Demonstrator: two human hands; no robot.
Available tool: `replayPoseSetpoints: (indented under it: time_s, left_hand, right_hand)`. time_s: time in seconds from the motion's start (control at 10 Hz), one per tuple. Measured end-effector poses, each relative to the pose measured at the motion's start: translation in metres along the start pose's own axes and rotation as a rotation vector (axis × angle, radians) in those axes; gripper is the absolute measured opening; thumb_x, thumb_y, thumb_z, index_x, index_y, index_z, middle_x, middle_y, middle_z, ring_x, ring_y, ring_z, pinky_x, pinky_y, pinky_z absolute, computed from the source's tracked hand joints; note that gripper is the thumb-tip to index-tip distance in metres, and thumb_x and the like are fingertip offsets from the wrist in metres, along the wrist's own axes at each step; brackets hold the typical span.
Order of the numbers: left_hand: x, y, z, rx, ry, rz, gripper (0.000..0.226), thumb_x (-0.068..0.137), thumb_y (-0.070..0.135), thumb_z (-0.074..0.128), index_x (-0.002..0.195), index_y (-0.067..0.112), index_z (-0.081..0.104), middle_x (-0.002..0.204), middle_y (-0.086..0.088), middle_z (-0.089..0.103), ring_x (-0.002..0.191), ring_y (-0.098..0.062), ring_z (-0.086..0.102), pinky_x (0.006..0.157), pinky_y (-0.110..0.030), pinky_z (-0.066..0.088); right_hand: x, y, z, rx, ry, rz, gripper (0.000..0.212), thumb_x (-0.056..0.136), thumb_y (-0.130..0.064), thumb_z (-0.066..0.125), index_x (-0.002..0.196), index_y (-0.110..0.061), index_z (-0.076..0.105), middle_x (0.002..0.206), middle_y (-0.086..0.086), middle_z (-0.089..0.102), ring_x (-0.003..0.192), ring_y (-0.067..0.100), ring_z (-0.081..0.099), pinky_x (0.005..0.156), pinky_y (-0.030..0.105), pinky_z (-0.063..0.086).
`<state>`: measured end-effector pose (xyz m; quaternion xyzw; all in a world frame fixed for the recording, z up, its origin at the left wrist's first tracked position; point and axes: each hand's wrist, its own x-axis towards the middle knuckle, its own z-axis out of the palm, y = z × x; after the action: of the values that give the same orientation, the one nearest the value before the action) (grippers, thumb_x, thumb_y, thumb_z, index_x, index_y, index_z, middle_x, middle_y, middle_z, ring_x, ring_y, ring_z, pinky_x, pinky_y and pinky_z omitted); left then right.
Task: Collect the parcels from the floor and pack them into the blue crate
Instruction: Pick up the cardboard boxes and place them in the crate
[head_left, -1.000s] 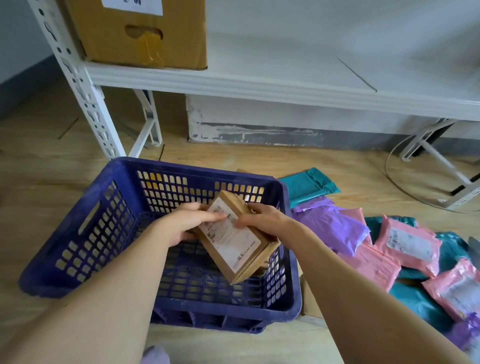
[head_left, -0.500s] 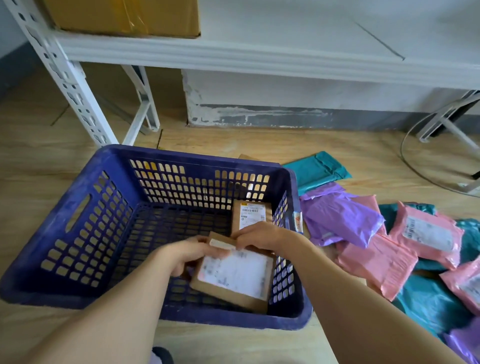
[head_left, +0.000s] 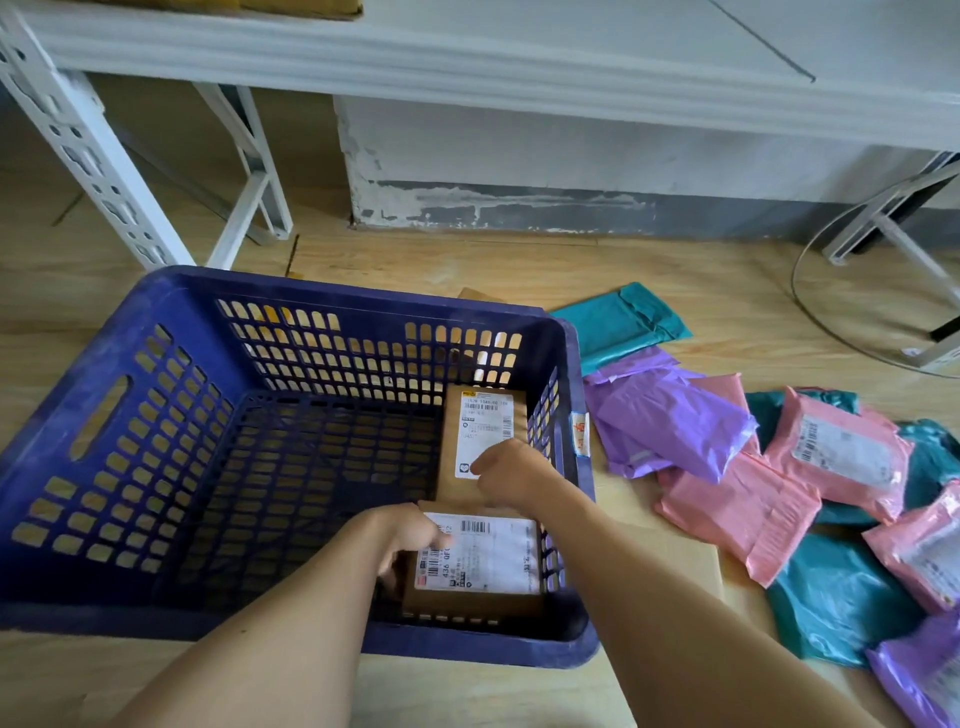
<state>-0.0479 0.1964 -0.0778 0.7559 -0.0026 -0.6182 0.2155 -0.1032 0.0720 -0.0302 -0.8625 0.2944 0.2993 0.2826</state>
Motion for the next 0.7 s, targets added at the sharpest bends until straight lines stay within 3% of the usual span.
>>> replayPoseSetpoints:
  time_s: [0.1,0.2,0.3,0.4,0.5,0.6,0.7]
  left_hand:
    - [0.010,-0.002,0.006,0.101,0.074,-0.007,0.056,0.092,0.015,0.056,0.143,0.013,0.033,0.145,-0.015,0.038,0.129,-0.037,0.041,0.088,-0.044,0.050]
    - [0.015,-0.002,0.012,0.200,0.165,-0.014,0.069,0.092,0.013,0.055,0.148,0.013,0.015,0.144,-0.020,0.034,0.121,-0.035,0.048,0.090,-0.043,0.053]
    - [0.017,-0.001,0.013,0.257,0.190,-0.024,0.074,0.093,0.011,0.055,0.150,0.014,0.009,0.144,-0.020,0.032,0.119,-0.033,0.049,0.089,-0.041,0.054]
    - [0.015,0.001,0.014,0.286,0.188,-0.030,0.073,0.092,0.011,0.055,0.150,0.013,0.010,0.146,-0.018,0.032,0.124,-0.032,0.046,0.092,-0.039,0.052]
    - [0.010,0.008,0.016,0.334,0.240,-0.027,0.076,0.094,0.013,0.053,0.149,0.005,0.001,0.149,-0.017,0.029,0.132,-0.030,0.038,0.103,-0.033,0.041]
    - [0.011,0.016,0.015,0.306,0.346,0.050,0.075,0.093,0.013,0.052,0.148,0.001,0.004,0.144,-0.017,0.036,0.129,-0.027,0.042,0.089,-0.028,0.039]
    - [0.001,0.025,0.005,0.291,0.413,0.183,0.068,0.090,0.012,0.051,0.148,0.007,0.016,0.146,-0.014,0.034,0.129,-0.028,0.041,0.098,-0.030,0.040]
  right_hand:
    - [-0.003,0.002,-0.006,0.204,0.084,0.060,0.038,0.091,-0.005,0.045,0.127,-0.007,0.057,0.131,0.013,0.055,0.123,0.028,0.051,0.098,0.030,0.042]
    - [0.000,0.007,-0.004,0.132,0.056,0.036,0.038,0.093,-0.005,0.040,0.129,-0.005,0.054,0.136,0.014,0.049,0.122,0.029,0.050,0.099,0.033,0.044]
    - [0.001,0.009,-0.002,0.133,0.064,0.005,0.040,0.094,-0.007,0.040,0.132,-0.008,0.052,0.138,0.010,0.047,0.122,0.027,0.050,0.096,0.031,0.044]
    - [0.000,0.006,-0.002,0.131,0.071,-0.010,0.040,0.094,-0.009,0.042,0.133,-0.008,0.050,0.140,0.011,0.046,0.124,0.027,0.048,0.099,0.031,0.044]
    - [-0.003,0.003,-0.005,0.079,0.085,-0.048,0.040,0.095,-0.009,0.040,0.134,-0.007,0.048,0.141,0.012,0.044,0.125,0.028,0.047,0.100,0.031,0.044]
    - [-0.008,-0.001,-0.010,0.036,0.110,-0.083,0.040,0.096,-0.009,0.038,0.135,-0.007,0.048,0.142,0.011,0.042,0.128,0.028,0.044,0.103,0.032,0.041]
    - [-0.012,-0.005,-0.016,0.132,0.205,-0.095,0.042,0.091,-0.004,0.040,0.130,-0.013,0.055,0.136,0.007,0.050,0.122,0.026,0.050,0.097,0.032,0.047]
